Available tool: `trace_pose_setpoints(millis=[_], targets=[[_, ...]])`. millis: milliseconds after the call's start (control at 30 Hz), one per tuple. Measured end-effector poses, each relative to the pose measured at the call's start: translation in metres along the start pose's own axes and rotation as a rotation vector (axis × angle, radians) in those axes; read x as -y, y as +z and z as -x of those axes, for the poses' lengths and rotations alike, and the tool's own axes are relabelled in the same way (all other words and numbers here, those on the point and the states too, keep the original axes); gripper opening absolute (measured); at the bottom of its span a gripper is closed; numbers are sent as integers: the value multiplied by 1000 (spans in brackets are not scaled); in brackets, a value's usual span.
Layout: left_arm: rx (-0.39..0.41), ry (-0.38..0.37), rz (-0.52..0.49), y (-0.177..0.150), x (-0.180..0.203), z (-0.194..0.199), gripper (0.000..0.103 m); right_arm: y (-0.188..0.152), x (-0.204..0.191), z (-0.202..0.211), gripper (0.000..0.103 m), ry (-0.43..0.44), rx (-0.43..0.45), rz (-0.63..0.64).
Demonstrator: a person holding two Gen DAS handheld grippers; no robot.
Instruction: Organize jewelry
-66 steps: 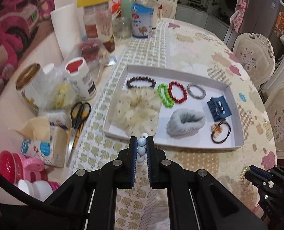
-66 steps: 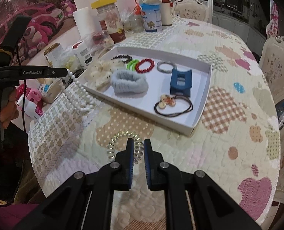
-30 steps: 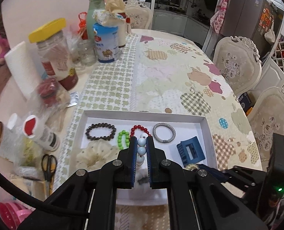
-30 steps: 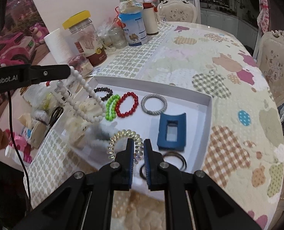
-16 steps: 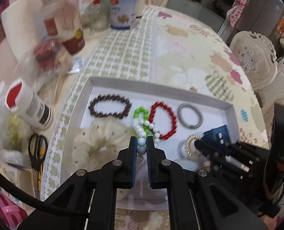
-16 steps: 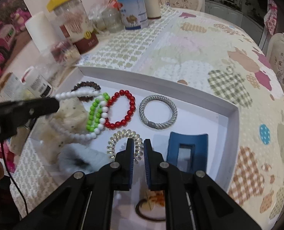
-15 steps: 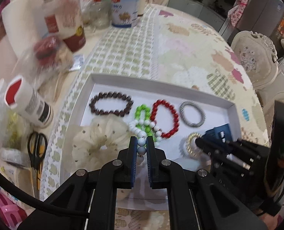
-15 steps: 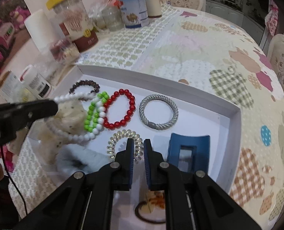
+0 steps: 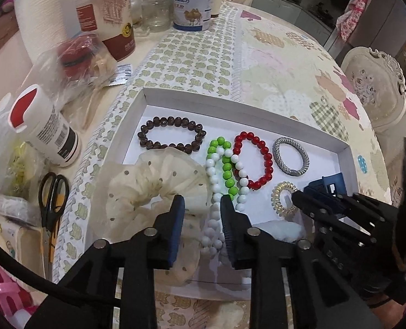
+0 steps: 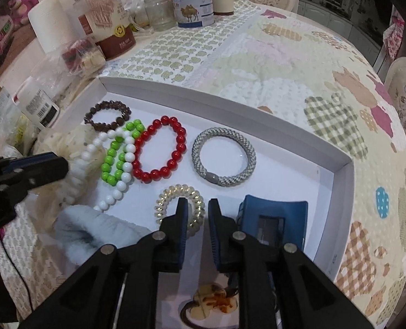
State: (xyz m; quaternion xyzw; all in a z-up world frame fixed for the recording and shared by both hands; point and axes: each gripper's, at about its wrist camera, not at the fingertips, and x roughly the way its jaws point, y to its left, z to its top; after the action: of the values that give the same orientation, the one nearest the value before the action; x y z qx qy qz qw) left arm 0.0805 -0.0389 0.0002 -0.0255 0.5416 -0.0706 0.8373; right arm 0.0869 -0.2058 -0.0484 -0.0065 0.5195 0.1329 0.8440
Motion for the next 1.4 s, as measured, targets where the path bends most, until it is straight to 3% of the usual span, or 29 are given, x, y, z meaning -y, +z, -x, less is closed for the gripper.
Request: trace_pose_setpoints(millis=[133, 467, 933, 1400], targets=[[8, 15, -1, -3, 0, 6, 27, -6, 0, 23, 31, 18, 55, -23], [66, 41, -29, -20, 10, 34, 27, -35, -2, 70, 42, 10, 130, -96], [103, 78, -66, -55, 24, 57, 27, -68, -11, 99, 51, -63, 169, -167], [139, 114, -76, -81, 28, 81, 27, -90, -19, 120, 54, -63, 181, -169]])
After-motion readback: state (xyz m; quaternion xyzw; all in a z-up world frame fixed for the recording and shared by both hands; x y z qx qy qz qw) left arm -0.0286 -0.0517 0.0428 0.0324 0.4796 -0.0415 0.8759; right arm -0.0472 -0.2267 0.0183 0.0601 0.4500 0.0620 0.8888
